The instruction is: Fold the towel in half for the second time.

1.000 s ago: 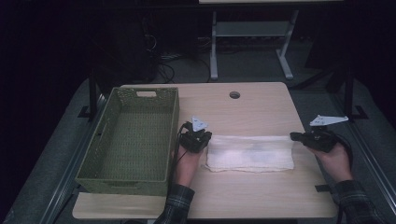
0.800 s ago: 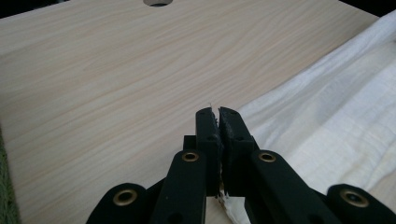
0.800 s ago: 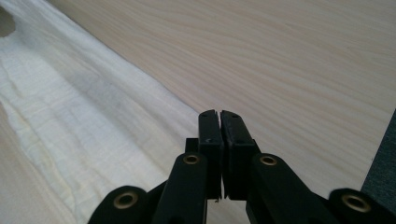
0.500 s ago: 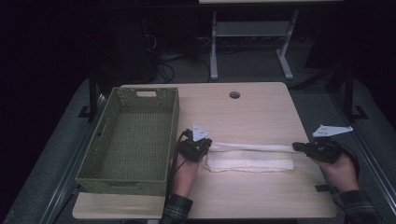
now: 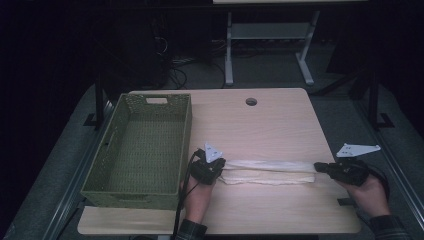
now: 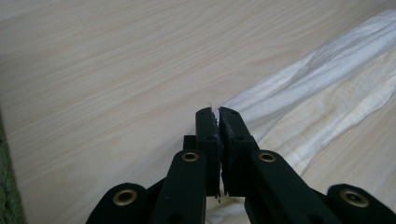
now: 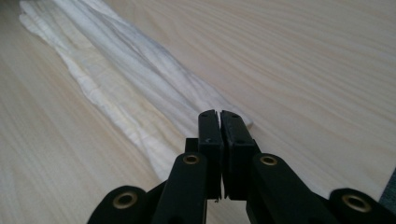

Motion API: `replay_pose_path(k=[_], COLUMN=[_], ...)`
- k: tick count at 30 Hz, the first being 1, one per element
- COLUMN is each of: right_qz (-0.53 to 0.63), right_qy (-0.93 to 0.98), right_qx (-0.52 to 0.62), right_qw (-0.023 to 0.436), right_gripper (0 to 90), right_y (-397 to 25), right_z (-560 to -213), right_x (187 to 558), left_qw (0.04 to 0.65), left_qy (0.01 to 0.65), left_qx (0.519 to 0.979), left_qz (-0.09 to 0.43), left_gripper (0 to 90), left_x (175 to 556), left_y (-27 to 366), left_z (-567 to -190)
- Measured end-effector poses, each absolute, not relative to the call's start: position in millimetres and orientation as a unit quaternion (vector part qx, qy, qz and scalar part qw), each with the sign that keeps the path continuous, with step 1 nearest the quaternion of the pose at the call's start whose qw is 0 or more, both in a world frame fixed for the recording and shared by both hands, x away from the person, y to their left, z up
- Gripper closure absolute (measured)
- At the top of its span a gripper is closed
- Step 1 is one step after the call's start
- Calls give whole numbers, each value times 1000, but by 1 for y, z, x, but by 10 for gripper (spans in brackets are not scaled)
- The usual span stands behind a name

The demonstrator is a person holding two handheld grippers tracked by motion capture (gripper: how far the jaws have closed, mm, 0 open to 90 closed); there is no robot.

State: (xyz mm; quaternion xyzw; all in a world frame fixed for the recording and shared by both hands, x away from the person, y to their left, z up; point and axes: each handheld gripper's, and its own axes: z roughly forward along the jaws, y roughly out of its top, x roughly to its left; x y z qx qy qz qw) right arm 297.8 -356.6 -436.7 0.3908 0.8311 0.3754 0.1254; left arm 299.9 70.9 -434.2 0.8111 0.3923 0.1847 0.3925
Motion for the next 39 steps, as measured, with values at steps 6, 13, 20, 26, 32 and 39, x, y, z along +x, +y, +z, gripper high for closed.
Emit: replay_pose_path(k=[6, 13, 20, 26, 32, 39], right_qz=[368, 376, 404, 359, 333, 330], right_qy=[836, 833, 825, 845, 861, 861], right_qx=[390, 392, 380, 388, 378, 382], right_qw=[115, 107, 108, 82, 67, 64], right_gripper=[872, 819, 832, 893, 896, 896], right_y=[-357, -360, -357, -348, -344, -342], right_z=[-441, -440, -432, -450, -460, -461], right_x=[289, 282, 279, 284, 287, 288], left_qw=[391, 389, 409, 393, 359, 376], left_qy=[393, 394, 377, 364, 358, 356], left_qx=[814, 816, 815, 836, 853, 850], left_qz=[172, 166, 161, 121, 122, 98], left_gripper=[868, 817, 779, 809, 826, 751], left_x=[290, 283, 279, 287, 296, 302], left_y=[71, 69, 62, 50, 49, 51], left_z=[-440, -441, -428, -448, -465, -459])
